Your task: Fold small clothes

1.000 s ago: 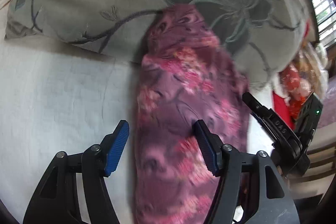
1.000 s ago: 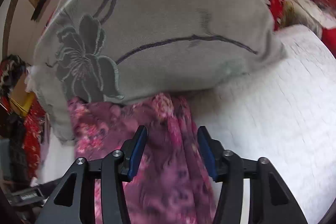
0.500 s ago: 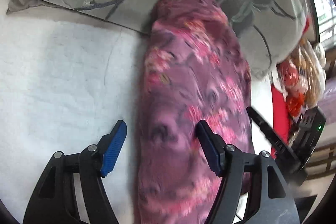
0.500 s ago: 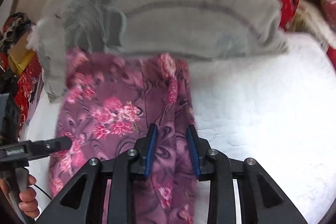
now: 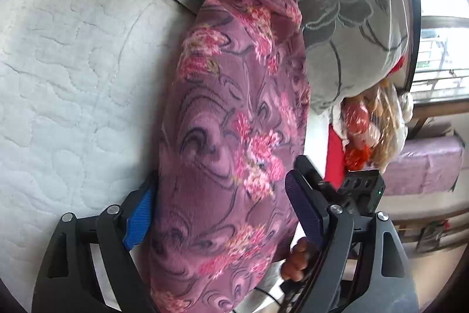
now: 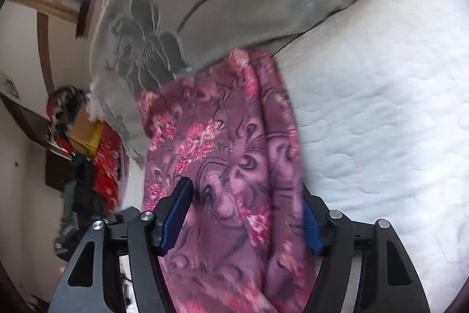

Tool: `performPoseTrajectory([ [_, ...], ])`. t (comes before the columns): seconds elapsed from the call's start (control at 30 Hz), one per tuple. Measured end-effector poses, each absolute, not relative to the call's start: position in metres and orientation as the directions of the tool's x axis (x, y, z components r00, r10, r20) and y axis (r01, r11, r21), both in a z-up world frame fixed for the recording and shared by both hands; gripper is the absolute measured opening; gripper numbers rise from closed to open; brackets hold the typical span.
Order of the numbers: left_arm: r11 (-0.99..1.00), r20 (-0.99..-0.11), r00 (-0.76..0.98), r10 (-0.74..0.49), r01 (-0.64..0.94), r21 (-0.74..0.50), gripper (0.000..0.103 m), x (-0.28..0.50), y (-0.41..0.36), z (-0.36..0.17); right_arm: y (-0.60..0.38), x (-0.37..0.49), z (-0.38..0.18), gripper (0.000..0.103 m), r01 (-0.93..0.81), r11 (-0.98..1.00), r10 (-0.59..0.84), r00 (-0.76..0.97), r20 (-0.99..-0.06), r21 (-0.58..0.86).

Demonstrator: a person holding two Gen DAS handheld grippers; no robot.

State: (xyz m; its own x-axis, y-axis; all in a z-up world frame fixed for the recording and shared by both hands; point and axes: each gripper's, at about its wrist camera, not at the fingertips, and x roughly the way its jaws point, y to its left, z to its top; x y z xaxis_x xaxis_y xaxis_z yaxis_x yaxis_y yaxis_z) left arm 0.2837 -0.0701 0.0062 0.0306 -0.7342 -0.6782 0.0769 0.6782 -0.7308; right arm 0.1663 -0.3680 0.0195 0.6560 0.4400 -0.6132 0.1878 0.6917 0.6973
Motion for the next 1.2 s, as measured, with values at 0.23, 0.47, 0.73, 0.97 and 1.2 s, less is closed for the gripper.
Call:
performPoseTrajectory([
  [0.23,0.755,-0.758,0.076,-0.648,0.193,-0.626,0.030,0.277,-0.075,0.023,-0.333,0.171,0.051,0.030,0.169,0.863,0.258,0.661,-0.705,0.476],
  [0.47,0.781,-0.772,0.161,-0.614,0.266,-0.565,0.029,0.244,-0.057,0.059,-0.307,0.131,0.091,0.028,0.155,0.915,0.159,0.711,-0.685,0.373],
  [0.73,0.813,-0.780,0.251,-0.573,0.295,-0.502,0.029,0.198,-0.009,0.089,-0.256,0.083,0.127,0.028,0.112,0.924,0.166,0.744,-0.647,0.366],
  [0.97,0.834,-0.789,0.280,-0.547,0.269,-0.482,0.029,0.180,0.016,0.094,-0.207,0.070,0.130,0.028,0.090,0.924,0.191,0.735,-0.651,0.372],
  [1.2,0.856,-0.807,0.291,-0.515,0.230,-0.463,0.029,0.177,0.047,0.083,-0.174,0.072,0.119,0.028,0.074,0.915,0.229,0.715,-0.661,0.397],
])
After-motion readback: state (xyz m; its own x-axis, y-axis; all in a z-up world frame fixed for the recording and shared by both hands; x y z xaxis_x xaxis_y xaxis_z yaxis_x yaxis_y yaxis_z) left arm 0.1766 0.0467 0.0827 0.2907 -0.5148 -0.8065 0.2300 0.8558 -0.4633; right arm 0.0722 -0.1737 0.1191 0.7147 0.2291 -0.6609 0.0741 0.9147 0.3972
